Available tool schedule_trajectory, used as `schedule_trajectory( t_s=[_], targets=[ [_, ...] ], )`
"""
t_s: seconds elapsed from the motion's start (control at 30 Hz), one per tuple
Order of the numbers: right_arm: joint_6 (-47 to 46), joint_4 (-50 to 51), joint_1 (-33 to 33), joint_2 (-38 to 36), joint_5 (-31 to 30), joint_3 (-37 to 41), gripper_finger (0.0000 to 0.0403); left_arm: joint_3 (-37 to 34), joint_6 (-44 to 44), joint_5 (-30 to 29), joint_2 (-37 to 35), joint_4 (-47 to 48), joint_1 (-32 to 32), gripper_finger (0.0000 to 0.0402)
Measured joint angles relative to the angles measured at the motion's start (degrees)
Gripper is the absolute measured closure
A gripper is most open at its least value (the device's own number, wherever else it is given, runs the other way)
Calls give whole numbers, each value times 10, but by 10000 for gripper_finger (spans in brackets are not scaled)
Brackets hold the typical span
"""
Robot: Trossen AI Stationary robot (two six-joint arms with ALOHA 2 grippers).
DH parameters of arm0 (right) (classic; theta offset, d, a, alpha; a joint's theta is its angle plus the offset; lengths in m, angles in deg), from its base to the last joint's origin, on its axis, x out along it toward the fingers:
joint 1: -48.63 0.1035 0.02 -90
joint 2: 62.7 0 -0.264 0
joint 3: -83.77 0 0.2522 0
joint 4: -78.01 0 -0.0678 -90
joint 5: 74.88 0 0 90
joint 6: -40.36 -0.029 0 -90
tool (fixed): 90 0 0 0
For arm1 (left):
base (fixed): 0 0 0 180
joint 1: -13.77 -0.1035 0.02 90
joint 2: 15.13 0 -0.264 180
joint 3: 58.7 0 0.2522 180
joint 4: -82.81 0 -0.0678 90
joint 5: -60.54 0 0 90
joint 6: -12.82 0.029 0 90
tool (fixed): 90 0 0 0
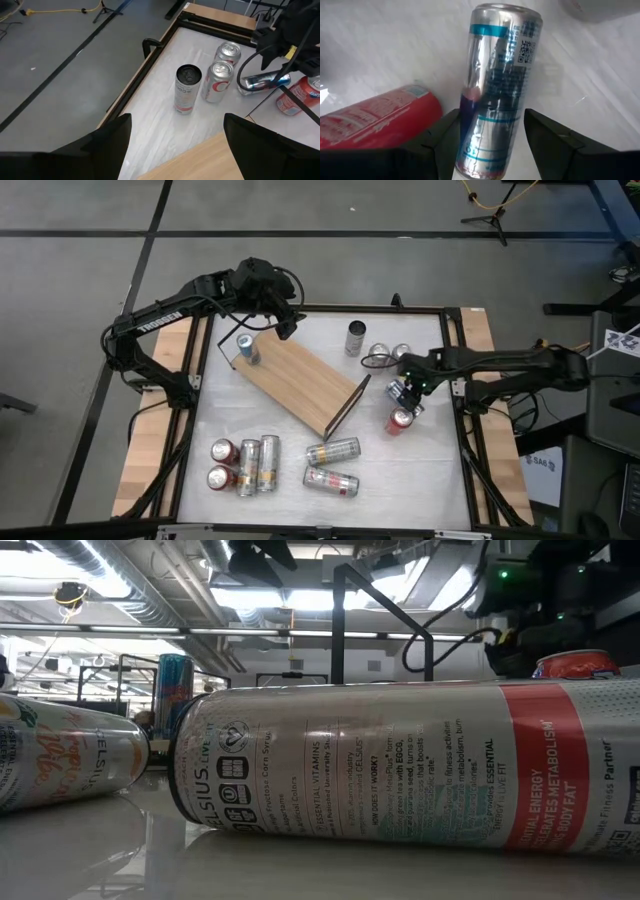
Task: Place canned beverage on shelf
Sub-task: Put the blue soda can aligned with the blue soda can on the shelf
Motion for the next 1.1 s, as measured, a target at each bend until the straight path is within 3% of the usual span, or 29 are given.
schedule_trajectory(
  t_s=[0.53,1.1],
  targets=[
    [-8,-13,0,74,-5,-2,189,0,0,0,0,0,0,93],
    [-5,-15,0,78,3,-1,189,0,0,0,0,0,0,93]
  ],
)
